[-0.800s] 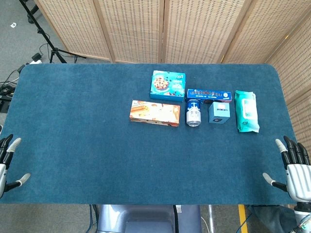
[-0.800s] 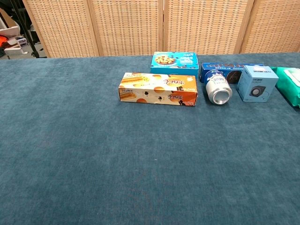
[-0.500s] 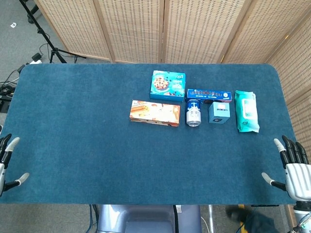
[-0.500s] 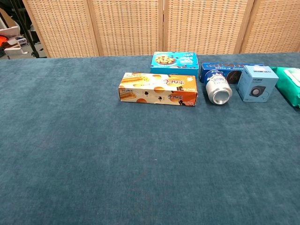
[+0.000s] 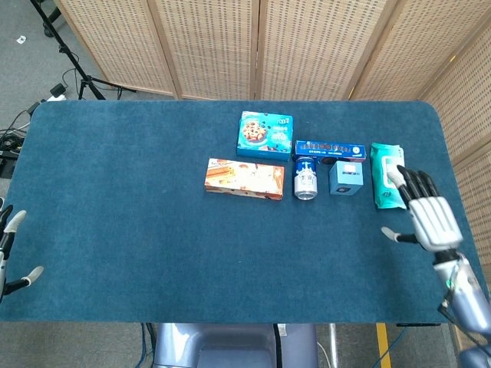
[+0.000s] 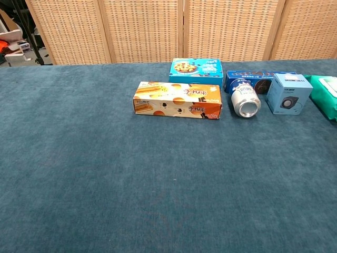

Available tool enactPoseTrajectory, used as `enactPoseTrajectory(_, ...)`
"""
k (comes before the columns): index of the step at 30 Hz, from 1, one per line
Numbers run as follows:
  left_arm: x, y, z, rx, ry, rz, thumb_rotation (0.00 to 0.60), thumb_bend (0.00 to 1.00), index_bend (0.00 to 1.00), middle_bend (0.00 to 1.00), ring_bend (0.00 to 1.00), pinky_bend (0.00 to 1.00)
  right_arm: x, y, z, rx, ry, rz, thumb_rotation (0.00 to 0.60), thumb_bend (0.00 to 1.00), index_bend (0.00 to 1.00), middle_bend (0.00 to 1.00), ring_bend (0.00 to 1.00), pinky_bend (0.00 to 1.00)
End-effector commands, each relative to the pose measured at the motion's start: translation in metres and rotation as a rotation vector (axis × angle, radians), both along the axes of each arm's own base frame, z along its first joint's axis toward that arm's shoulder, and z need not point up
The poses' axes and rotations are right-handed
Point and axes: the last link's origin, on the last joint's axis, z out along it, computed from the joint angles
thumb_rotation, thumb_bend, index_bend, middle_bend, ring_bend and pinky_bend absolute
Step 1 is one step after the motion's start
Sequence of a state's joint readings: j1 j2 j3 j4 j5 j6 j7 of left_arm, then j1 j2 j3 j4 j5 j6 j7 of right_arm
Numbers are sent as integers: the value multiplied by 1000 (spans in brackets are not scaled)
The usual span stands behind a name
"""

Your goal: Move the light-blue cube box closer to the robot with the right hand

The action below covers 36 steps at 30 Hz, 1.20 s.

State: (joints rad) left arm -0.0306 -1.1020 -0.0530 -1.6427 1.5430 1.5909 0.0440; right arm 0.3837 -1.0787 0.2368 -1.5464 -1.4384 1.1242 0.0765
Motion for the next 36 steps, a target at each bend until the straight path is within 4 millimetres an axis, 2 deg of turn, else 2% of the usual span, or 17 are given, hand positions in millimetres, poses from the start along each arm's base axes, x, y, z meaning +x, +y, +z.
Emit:
enactPoseTrajectory(1,-1,2,-1,0,5,6,600,0,0,0,0,0,26,-53,-7,67,10,-18,600,0,0,0,0,0)
enactPoseTrajectory(7,-6,10,-6,-8,19,47,600,0,0,0,0,0,38,-91,-41,161,133,-60,600,0,0,0,0,0)
enactPoseTrajectory(10,-8,12,-6,-8,23,59,600,0,0,0,0,0,38,-105,-54,190,187,-93,600,0,0,0,0,9)
enactPoseTrajectory(20,-15,22,-9,-9,33,105,600,0,0,0,0,0,35,-127,-86,272,267,-172,600,0,0,0,0,35)
enactPoseTrajectory(27,-18,27,-10,-6,39,125,600,0,0,0,0,0,30,-140,-105,231,312,-176,600,0,0,14,19,160)
enactPoseTrajectory(29,-19,29,-11,-6,45,133,600,0,0,0,0,0,27,-144,-110,209,339,-172,600,0,0,52,65,195)
enactPoseTrajectory(32,-19,30,-12,-7,48,141,600,0,0,0,0,0,23,-150,-114,183,352,-176,600,43,47,209,224,264)
enactPoseTrajectory(34,-19,31,-13,-5,49,145,600,0,0,0,0,0,22,-154,-116,146,346,-173,600,127,136,379,380,314)
enactPoseTrajectory(36,-20,32,-14,-5,50,148,600,0,0,0,0,0,20,-156,-117,122,336,-167,600,196,239,487,468,339)
